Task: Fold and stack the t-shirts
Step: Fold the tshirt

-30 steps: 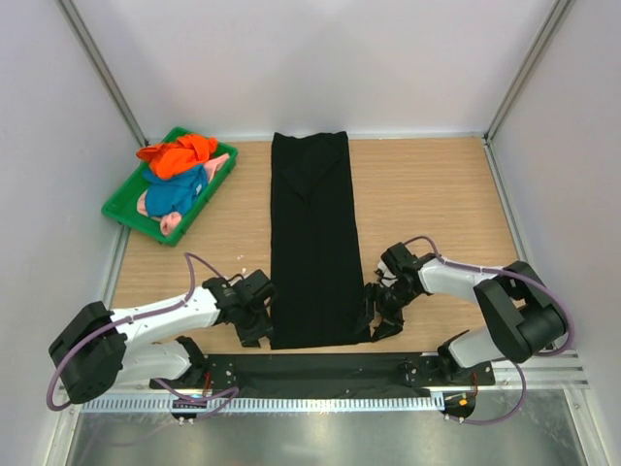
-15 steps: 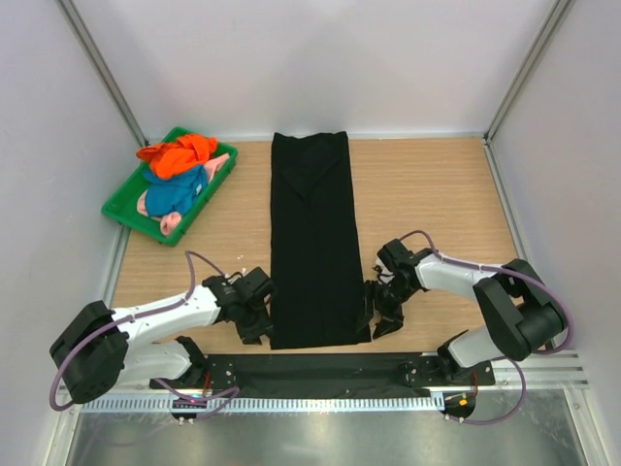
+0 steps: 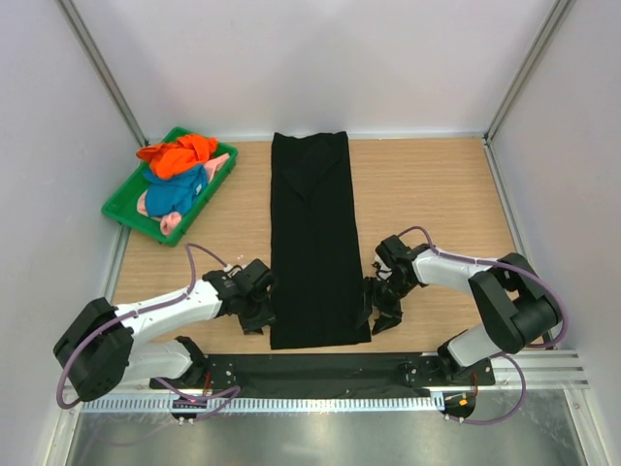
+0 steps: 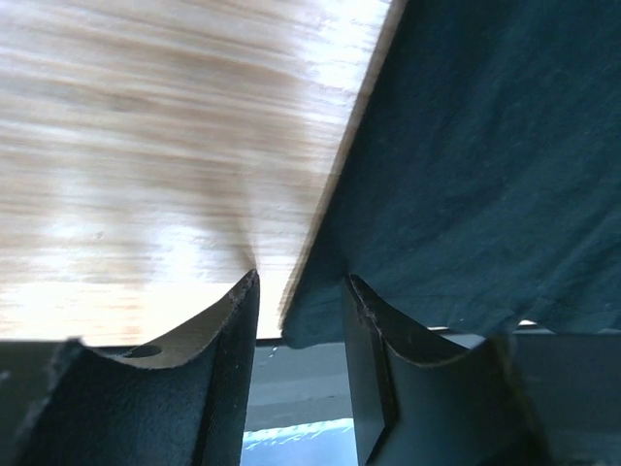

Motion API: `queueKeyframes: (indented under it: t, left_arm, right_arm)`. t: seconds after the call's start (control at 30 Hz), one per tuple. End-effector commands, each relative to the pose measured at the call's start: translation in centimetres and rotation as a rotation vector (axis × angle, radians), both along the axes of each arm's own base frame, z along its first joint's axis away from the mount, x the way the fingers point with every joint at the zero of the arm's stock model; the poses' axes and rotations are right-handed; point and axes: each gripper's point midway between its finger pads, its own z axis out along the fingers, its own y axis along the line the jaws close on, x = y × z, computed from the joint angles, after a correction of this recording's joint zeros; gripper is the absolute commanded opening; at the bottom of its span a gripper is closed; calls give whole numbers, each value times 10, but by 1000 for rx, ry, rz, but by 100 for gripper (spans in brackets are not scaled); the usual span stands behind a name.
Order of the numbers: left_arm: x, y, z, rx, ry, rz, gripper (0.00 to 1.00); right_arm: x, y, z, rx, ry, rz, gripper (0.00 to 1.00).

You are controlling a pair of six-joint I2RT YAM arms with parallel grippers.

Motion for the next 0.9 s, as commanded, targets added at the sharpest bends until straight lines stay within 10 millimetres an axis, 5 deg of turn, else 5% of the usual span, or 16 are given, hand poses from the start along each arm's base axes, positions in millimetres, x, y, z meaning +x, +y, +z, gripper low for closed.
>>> queueKeyframes:
  t: [0.0, 0.3, 0.7, 0.87]
  left_arm:
    - [5, -11, 1, -45, -2, -18, 40]
    - [-21, -2, -11, -42, 106, 17, 36]
    - [-25, 2, -21, -38, 117, 29, 27]
    - [-22, 1, -19, -63, 84, 45, 22]
  right_arm:
    - [25, -10, -28, -71, -162, 34, 56]
    - [5, -12, -37, -41, -126, 33, 54]
    - [6, -19, -40, -81, -145, 27, 50]
    - [7, -15, -41, -64, -148, 1, 40]
